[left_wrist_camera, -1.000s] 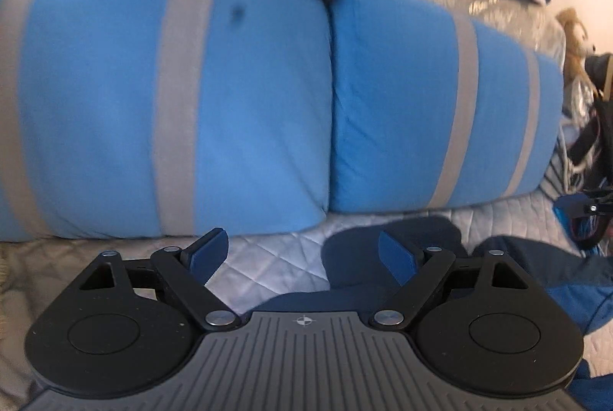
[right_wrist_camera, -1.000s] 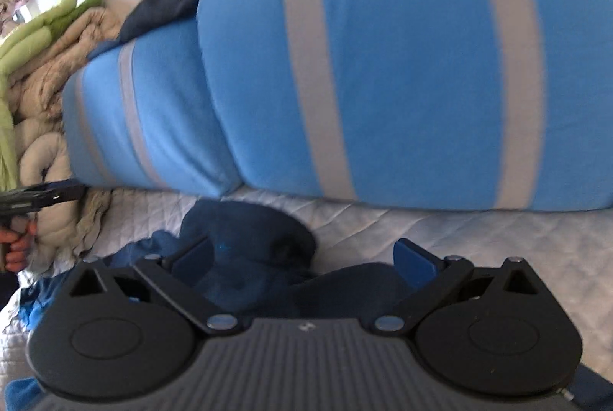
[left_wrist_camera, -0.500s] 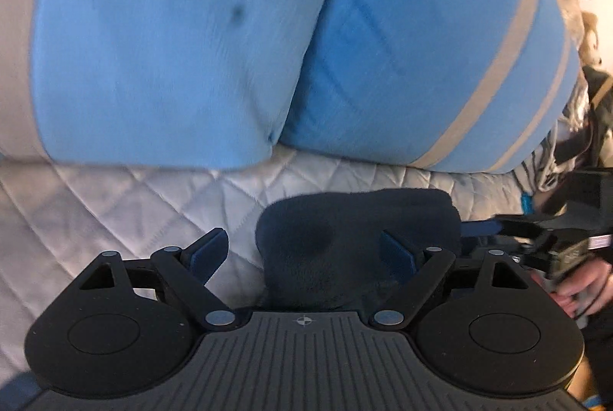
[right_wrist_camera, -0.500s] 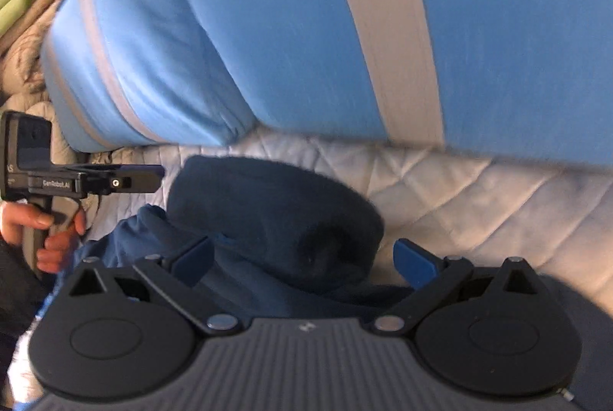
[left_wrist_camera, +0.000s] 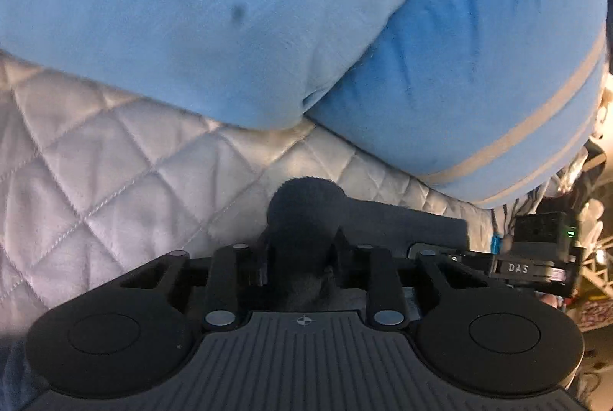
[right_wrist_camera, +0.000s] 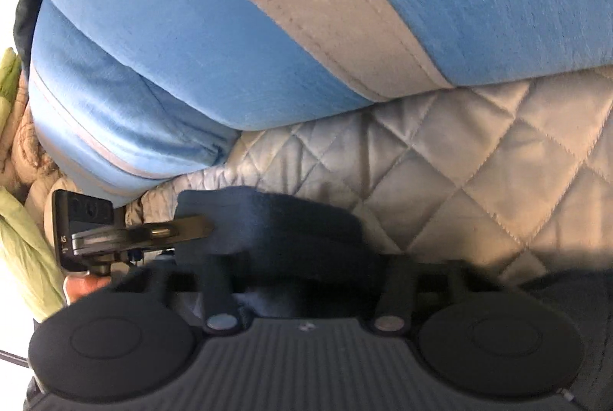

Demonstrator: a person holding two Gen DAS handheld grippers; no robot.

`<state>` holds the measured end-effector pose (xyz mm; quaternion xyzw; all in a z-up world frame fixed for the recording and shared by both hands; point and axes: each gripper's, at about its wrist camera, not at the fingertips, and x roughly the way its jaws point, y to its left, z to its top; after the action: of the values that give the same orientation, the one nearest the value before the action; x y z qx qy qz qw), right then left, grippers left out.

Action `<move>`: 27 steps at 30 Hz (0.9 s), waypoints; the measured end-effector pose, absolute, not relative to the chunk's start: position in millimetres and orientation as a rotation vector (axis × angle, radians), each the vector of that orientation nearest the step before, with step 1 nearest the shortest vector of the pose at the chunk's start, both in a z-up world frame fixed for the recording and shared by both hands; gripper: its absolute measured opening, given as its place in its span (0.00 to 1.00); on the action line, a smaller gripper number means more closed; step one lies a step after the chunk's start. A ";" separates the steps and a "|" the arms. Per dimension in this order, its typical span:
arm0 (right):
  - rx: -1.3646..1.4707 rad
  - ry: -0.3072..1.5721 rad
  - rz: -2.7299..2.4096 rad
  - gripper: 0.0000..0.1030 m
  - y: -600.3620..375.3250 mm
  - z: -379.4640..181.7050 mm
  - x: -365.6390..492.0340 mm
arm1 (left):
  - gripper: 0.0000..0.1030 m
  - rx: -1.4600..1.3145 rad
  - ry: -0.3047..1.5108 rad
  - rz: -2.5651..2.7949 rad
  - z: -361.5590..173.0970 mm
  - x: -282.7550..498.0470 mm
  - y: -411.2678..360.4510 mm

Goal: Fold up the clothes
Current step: 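Open the left gripper and reposition it on the navy hood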

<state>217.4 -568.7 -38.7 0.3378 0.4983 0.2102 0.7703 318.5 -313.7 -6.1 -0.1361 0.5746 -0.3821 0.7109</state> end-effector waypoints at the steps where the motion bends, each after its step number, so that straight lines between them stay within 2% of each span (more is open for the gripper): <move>1: 0.694 1.055 0.466 0.24 -565.0 -32.6 217.2 | 0.18 -0.284 1.241 -0.858 0.8 314.9 -315.8; 6: 0.386 0.889 0.483 0.20 -539.9 8.0 207.5 | 0.16 -0.189 1.093 -0.863 29.5 299.8 -317.7; 14: 0.243 0.735 0.431 0.19 -523.0 25.1 200.8 | 0.16 0.048 0.804 -0.805 36.7 273.3 -339.1; 15: 0.219 0.736 0.421 0.19 -518.5 23.1 200.8 | 0.19 0.069 0.796 -0.794 32.8 271.5 -341.2; 17: 0.180 0.751 0.396 0.20 -512.6 18.1 201.2 | 0.33 0.095 0.786 -0.760 25.2 268.7 -344.0; 18: 0.160 0.761 0.382 0.26 -510.4 15.8 201.3 | 0.47 0.101 0.787 -0.736 22.4 268.6 -344.2; 19: 0.150 0.775 0.367 0.38 -509.3 13.7 201.8 | 0.62 0.086 0.801 -0.693 21.8 271.6 -341.8; 21: 0.136 0.786 0.344 0.76 -510.8 14.3 201.3 | 0.69 0.052 0.821 -0.632 24.3 277.9 -333.7; 23: 0.140 0.766 0.328 0.97 -520.0 20.6 196.3 | 0.70 -0.001 0.829 -0.656 32.7 283.1 -320.2; 24: 0.144 0.753 0.321 1.00 -525.5 24.2 193.3 | 0.72 -0.028 0.838 -0.674 38.1 286.2 -310.7; 27: 0.184 0.748 0.311 1.00 -548.0 35.6 179.9 | 0.73 -0.018 0.849 -0.708 50.9 296.5 -281.8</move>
<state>179.9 -548.0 35.6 0.0894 0.3632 0.1508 0.9151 296.5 -281.8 50.9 -0.0083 0.4033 -0.3361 0.8511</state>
